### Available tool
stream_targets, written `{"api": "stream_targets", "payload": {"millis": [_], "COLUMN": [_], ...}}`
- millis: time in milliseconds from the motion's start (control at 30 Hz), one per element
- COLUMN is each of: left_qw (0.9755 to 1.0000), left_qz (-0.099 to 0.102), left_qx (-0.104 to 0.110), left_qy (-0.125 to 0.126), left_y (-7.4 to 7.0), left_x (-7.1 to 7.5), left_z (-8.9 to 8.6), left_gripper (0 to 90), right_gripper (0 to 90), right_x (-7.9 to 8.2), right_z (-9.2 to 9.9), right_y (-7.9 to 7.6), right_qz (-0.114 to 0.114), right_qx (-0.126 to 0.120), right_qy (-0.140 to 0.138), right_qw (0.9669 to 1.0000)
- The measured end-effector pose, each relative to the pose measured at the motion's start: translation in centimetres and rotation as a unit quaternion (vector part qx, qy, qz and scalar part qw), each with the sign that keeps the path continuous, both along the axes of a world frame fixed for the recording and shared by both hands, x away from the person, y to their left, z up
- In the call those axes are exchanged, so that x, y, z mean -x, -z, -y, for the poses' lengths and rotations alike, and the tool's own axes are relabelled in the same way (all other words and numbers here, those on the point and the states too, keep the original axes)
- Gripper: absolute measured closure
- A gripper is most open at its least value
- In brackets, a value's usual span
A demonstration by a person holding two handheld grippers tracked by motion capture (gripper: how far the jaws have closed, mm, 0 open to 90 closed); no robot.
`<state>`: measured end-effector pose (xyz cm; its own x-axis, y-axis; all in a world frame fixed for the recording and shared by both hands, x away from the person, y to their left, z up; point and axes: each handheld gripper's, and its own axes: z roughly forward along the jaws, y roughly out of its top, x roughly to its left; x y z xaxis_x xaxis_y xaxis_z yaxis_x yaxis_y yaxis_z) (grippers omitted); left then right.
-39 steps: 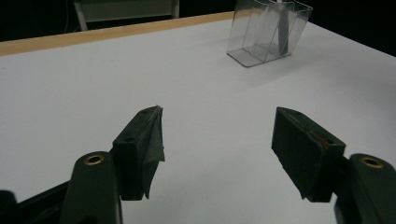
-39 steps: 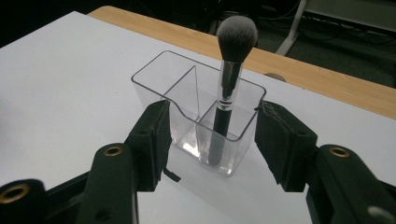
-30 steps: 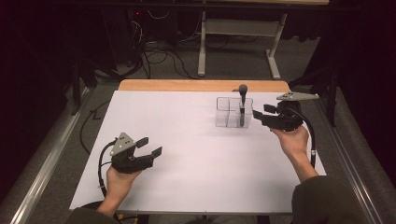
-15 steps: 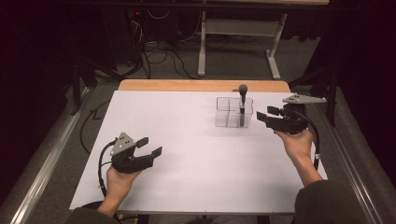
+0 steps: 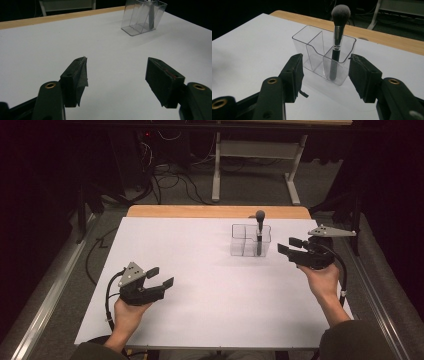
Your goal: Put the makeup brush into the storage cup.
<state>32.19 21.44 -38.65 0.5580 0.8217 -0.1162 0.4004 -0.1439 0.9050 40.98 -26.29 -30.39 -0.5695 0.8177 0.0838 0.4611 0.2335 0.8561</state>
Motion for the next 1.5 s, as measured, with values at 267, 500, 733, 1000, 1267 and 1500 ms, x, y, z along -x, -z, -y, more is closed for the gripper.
{"api": "stream_targets", "payload": {"millis": [267,500,733,1000,1267,1500], "left_qw": [1.0000,1.0000,1.0000,1.0000,1.0000,1.0000], "left_qz": [0.001,0.001,0.001,0.001,0.001,0.001], "left_qx": [0.001,0.001,0.001,0.000,0.001,-0.001], "left_qy": [0.000,0.000,0.000,0.000,0.001,0.001], "left_y": [0.0,0.0,0.0,0.0,0.0,0.0], "left_x": [0.0,0.0,0.0,0.0,0.1,0.0], "left_z": [0.0,0.0,0.0,0.0,0.1,0.1], "left_gripper": [33.9,33.9,33.9,33.9,33.9,33.9], "right_gripper": [47.1,47.0,46.9,46.6,46.2,45.9], "right_x": [0.6,1.2,2.0,2.6,3.2,3.7], "right_z": [0.3,0.6,1.0,1.4,1.3,1.2], "right_y": [0.1,0.1,0.3,0.6,1.0,1.3], "right_qz": [0.003,0.004,0.005,0.007,0.008,0.009], "right_qx": [-0.013,-0.021,-0.027,-0.034,-0.037,-0.041], "right_qy": [-0.006,-0.007,-0.008,-0.007,-0.013,-0.017], "right_qw": [0.9999,0.9997,0.9996,0.9994,0.9992,0.9990]}}
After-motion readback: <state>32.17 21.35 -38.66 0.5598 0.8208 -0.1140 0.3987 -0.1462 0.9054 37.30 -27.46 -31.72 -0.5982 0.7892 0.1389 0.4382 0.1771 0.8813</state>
